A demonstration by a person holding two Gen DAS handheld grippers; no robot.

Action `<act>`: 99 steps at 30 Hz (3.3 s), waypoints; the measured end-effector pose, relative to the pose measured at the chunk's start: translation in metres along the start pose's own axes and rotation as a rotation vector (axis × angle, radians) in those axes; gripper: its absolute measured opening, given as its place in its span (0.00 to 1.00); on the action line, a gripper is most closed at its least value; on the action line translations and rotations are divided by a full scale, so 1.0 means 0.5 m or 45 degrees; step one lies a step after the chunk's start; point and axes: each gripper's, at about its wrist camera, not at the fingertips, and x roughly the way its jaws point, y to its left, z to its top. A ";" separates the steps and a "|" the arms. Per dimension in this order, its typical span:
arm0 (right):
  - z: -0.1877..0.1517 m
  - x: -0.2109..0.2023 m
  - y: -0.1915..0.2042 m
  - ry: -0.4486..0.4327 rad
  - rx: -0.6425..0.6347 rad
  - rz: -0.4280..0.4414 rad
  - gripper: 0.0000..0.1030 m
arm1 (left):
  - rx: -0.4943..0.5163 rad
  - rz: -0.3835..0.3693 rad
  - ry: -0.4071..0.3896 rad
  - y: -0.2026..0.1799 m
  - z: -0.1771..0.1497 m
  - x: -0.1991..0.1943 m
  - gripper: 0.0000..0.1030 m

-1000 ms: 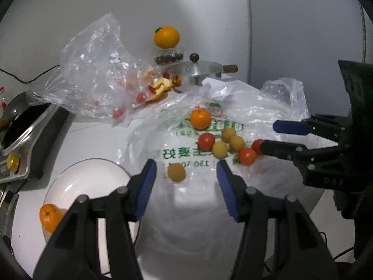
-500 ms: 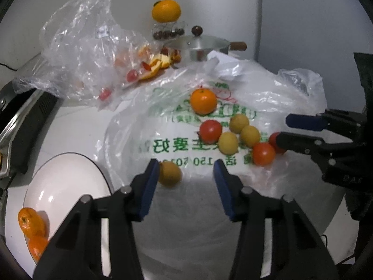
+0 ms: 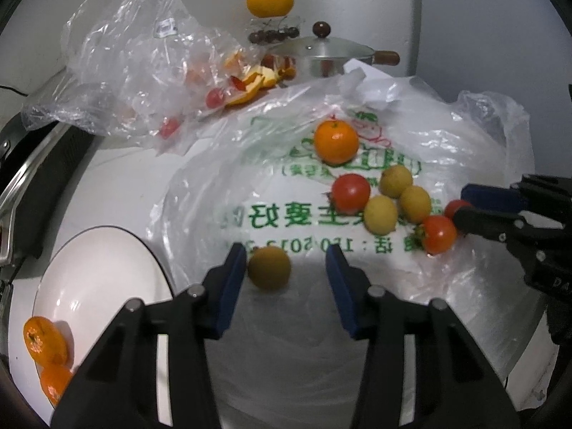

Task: Organize fruits
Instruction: 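Grasp a small yellow fruit with the left tool while the right tool grasps a red tomato, then carry the yellow fruit and red tomato toward the white plate, then lower the yellow fruit into the plate and open the left tool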

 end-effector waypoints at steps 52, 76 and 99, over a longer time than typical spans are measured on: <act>0.051 -0.082 0.159 -0.128 -0.098 -0.066 0.24 | -0.012 -0.085 -0.177 0.100 -0.064 -0.197 0.25; 0.080 -0.033 0.322 -0.096 -0.231 -0.001 0.24 | -0.053 -0.081 -0.096 0.191 -0.181 -0.223 0.25; 0.083 0.015 0.404 -0.038 -0.278 0.028 0.24 | -0.080 -0.131 -0.174 0.232 -0.200 -0.247 0.27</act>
